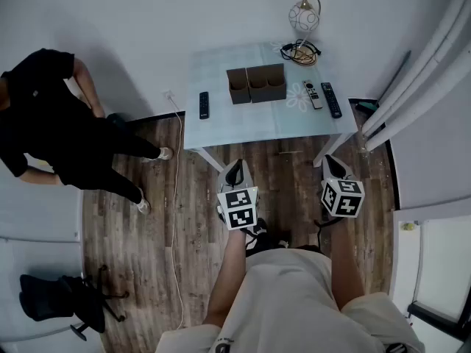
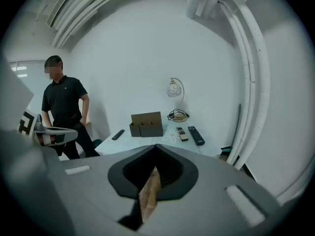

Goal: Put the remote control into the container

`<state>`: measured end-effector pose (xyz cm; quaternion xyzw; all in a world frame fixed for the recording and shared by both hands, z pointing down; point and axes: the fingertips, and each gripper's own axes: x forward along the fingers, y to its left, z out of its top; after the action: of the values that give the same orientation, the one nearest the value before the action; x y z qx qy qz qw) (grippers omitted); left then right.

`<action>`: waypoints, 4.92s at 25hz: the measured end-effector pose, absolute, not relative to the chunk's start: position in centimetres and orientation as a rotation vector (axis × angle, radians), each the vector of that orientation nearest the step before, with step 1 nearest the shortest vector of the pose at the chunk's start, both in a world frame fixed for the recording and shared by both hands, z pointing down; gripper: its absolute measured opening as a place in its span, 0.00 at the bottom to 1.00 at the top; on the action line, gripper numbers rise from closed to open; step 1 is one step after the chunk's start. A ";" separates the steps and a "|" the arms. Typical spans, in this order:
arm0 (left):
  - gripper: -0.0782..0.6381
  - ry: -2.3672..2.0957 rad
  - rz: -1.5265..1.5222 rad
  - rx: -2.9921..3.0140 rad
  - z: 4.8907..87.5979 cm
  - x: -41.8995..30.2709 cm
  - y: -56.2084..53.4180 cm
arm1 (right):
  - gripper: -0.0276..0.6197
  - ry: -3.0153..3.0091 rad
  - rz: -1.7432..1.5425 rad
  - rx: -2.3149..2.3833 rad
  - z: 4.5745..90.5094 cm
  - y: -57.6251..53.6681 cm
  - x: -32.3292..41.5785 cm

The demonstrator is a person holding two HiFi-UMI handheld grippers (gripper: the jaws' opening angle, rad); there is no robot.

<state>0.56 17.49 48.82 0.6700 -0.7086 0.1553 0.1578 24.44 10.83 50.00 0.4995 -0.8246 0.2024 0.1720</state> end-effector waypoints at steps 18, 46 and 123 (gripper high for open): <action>0.12 -2.108 0.402 1.837 48.8 0.7 18.9 | 0.05 -2.396 0.376 1.405 48.5 11.6 25.3; 0.12 -2.034 0.457 1.788 52.7 -12.7 1.9 | 0.05 -2.517 0.601 1.408 48.4 -4.3 13.3; 0.41 -1.613 0.735 1.306 73.0 -30.1 -18.8 | 0.05 -2.431 0.392 1.119 48.3 -28.1 -4.8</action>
<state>-30.09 -18.84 73.04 0.5290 -0.6531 0.2976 0.4528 -4.77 -28.09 48.31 0.4038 -0.8775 0.1414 0.2167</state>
